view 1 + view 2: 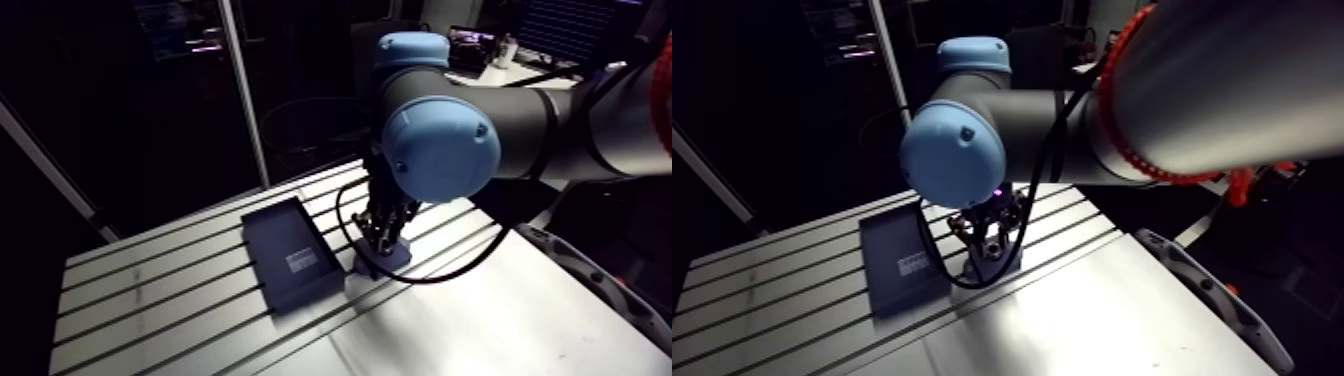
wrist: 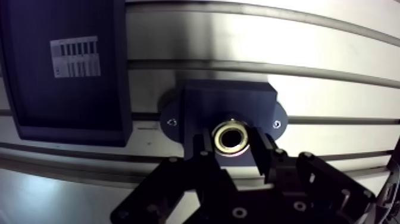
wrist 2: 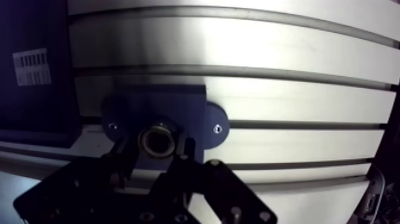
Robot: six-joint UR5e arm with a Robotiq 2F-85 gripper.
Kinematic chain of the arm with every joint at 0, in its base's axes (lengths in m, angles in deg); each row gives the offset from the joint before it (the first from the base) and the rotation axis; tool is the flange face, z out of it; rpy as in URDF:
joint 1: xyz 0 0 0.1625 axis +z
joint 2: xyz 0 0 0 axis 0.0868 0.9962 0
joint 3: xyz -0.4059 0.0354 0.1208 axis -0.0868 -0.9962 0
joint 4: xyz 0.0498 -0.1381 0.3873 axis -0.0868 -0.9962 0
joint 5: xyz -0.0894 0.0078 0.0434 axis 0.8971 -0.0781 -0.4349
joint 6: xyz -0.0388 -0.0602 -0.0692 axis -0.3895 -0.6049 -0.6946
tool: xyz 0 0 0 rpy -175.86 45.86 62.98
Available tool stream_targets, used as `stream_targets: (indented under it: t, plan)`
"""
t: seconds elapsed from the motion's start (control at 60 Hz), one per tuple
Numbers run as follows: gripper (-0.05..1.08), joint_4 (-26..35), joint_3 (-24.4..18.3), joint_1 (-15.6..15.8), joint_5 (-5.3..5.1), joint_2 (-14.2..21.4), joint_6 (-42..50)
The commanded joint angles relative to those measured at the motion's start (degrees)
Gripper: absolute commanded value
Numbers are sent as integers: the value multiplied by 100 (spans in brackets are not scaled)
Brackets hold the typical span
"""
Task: Pick up the bearing and press it into the housing until flush.
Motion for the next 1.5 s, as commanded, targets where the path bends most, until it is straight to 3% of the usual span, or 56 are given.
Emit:
stream_targets:
  t: [0.017,1.433,1.467,1.483,1.5]
  plan:
    - [68,1,7,1,0,-2,-5]
    - [68,-26,24,1,9,-46,2]
    - [65,-26,17,1,9,-39,2]
    - [52,-26,16,1,9,-30,2]
    - [52,-26,16,1,9,-30,2]
